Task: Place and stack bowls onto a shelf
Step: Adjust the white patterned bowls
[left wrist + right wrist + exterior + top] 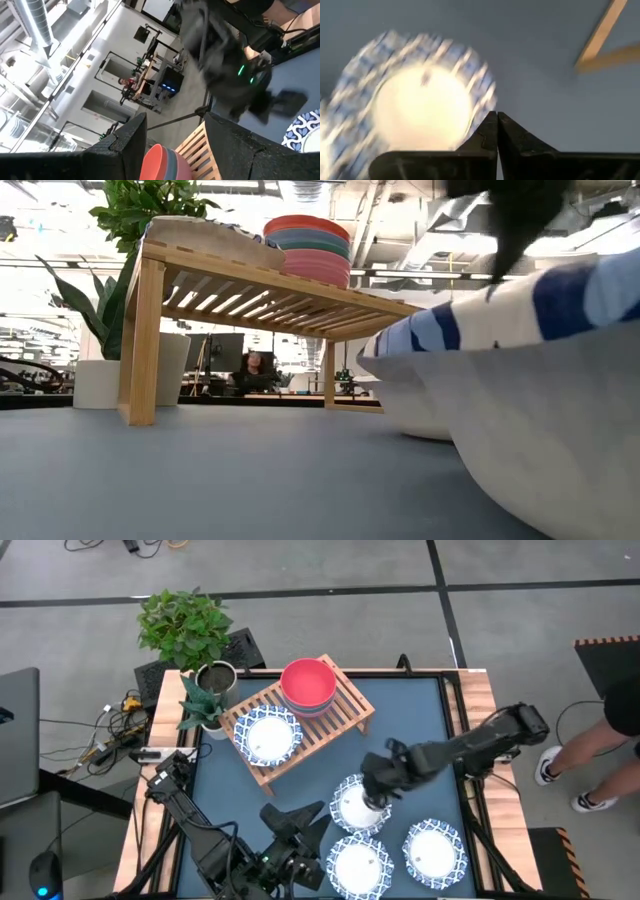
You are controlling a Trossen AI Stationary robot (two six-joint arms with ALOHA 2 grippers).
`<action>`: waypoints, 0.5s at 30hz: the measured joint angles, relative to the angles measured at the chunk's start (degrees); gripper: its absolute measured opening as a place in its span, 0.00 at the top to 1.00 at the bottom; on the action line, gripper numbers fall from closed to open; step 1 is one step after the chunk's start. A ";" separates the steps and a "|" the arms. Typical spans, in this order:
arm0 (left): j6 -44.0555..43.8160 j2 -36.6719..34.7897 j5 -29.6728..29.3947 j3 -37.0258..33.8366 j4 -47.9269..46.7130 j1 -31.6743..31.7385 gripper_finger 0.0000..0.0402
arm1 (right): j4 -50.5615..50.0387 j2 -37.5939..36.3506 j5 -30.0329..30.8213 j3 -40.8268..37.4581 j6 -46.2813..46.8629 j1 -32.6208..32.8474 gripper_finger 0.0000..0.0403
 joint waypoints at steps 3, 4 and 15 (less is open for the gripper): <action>0.44 -0.09 -0.02 0.00 0.02 -0.19 0.53 | -6.33 -1.47 -3.74 0.10 7.45 6.30 0.95; 0.87 -0.09 -0.02 0.00 0.02 -0.25 0.53 | -8.03 -1.60 -5.08 -0.29 10.27 8.56 0.95; 0.81 -0.11 0.00 0.00 -0.58 -0.32 0.53 | -12.73 2.94 -17.68 -2.19 36.09 27.87 0.95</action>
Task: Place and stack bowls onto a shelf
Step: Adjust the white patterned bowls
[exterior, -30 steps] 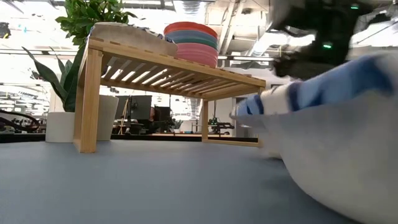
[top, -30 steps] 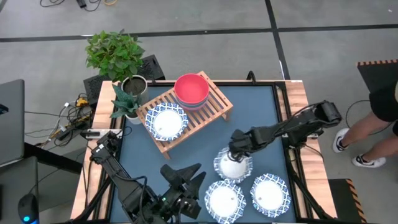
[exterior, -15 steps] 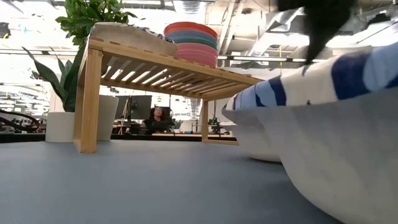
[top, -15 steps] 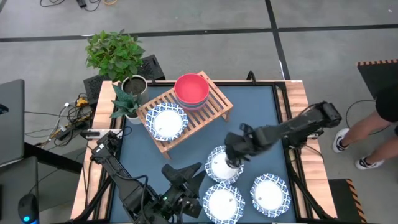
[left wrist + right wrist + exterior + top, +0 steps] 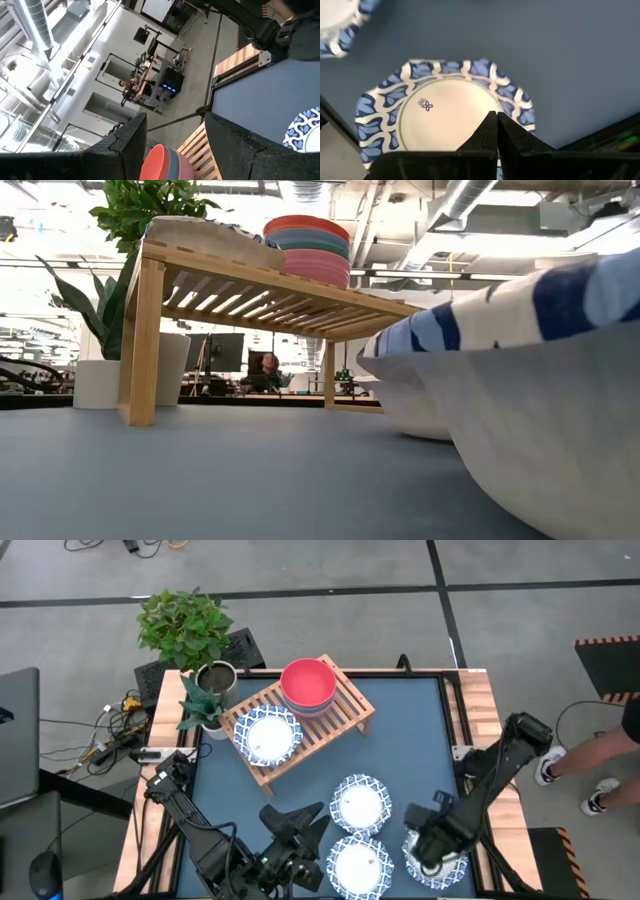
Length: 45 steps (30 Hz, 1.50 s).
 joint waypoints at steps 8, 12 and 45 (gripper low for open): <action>-0.72 -0.04 0.00 0.00 0.01 0.01 0.53 | 3.85 6.43 -2.67 -0.76 0.58 1.11 0.95; -1.51 -0.04 0.00 0.00 0.25 -0.22 0.53 | 14.28 6.77 -5.05 -4.68 0.31 1.19 0.95; 6.20 -0.09 0.00 0.00 10.32 -1.49 0.53 | 33.94 6.25 -1.08 -8.15 -60.66 -24.48 0.93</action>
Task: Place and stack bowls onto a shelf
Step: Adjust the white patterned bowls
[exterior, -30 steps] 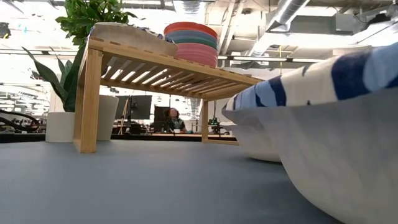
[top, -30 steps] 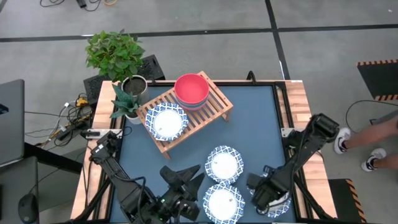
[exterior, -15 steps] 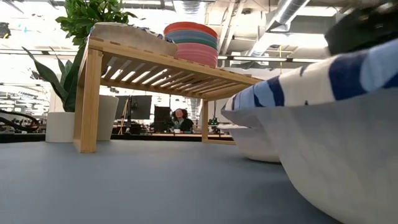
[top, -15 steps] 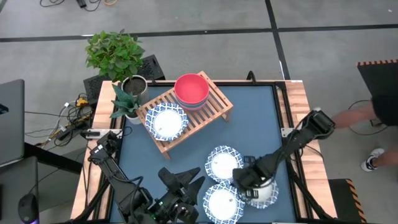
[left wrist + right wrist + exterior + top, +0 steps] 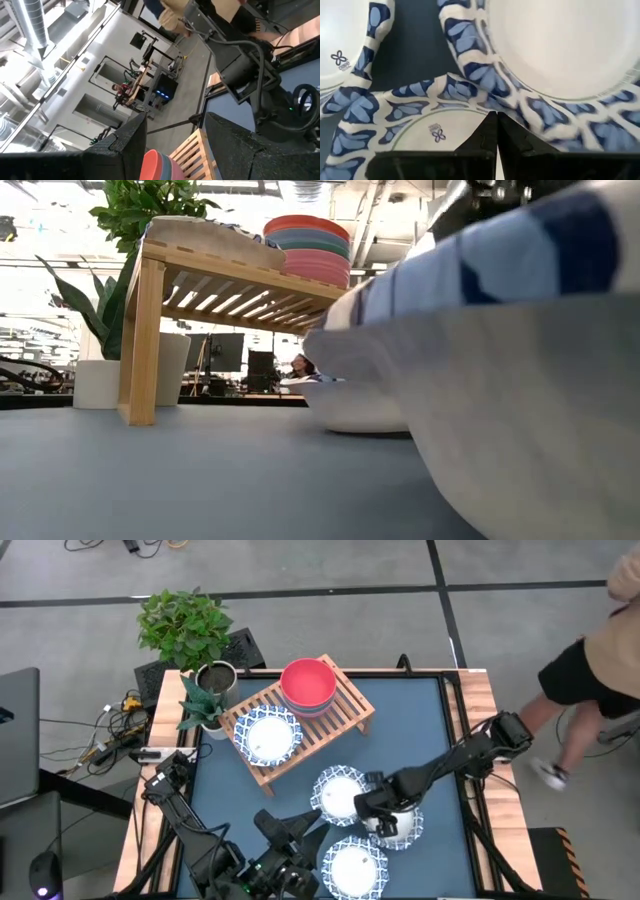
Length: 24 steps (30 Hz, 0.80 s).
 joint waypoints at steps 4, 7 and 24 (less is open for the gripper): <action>-0.31 0.00 0.00 0.00 -0.02 0.00 0.53 | -6.26 -1.49 0.08 4.18 2.62 1.91 0.93; -2.02 0.00 0.00 0.02 -0.02 0.00 0.53 | -4.94 -3.26 0.08 6.36 3.63 4.92 0.94; -5.69 0.00 0.00 0.02 0.19 0.26 0.53 | 16.62 6.10 -12.15 7.08 4.94 9.83 0.94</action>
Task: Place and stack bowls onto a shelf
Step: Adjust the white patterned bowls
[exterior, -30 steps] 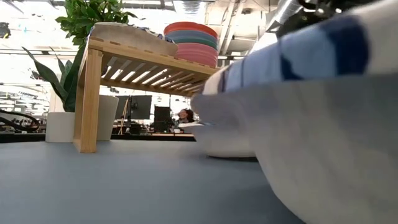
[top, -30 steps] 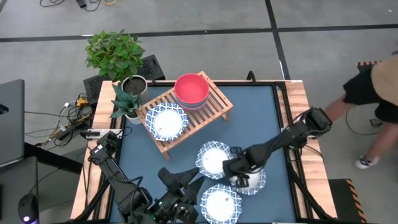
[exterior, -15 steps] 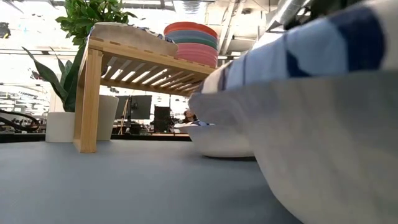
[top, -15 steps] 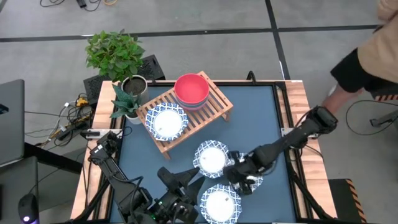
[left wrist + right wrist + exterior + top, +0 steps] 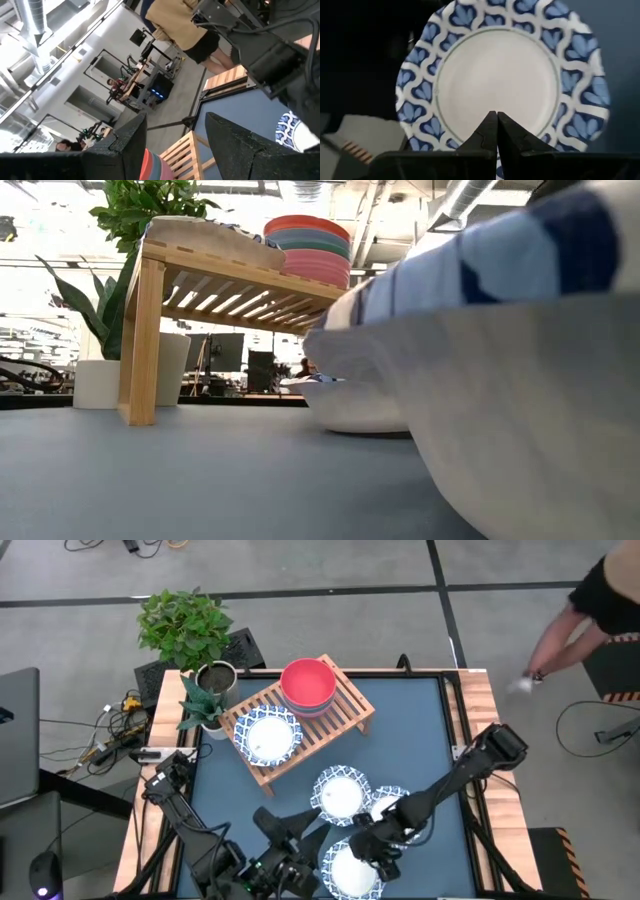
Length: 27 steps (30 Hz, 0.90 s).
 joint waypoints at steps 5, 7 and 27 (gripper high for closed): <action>-0.42 0.00 0.02 0.00 0.01 0.02 0.53 | -0.41 0.78 -3.27 0.00 -4.50 -3.62 0.94; -0.42 0.00 0.01 0.00 -0.01 0.02 0.53 | -0.49 0.78 -2.87 0.02 -5.89 -5.57 0.94; -0.33 0.00 0.00 0.02 -0.47 -0.13 0.53 | -1.03 -5.47 1.28 0.04 -5.48 -7.91 0.94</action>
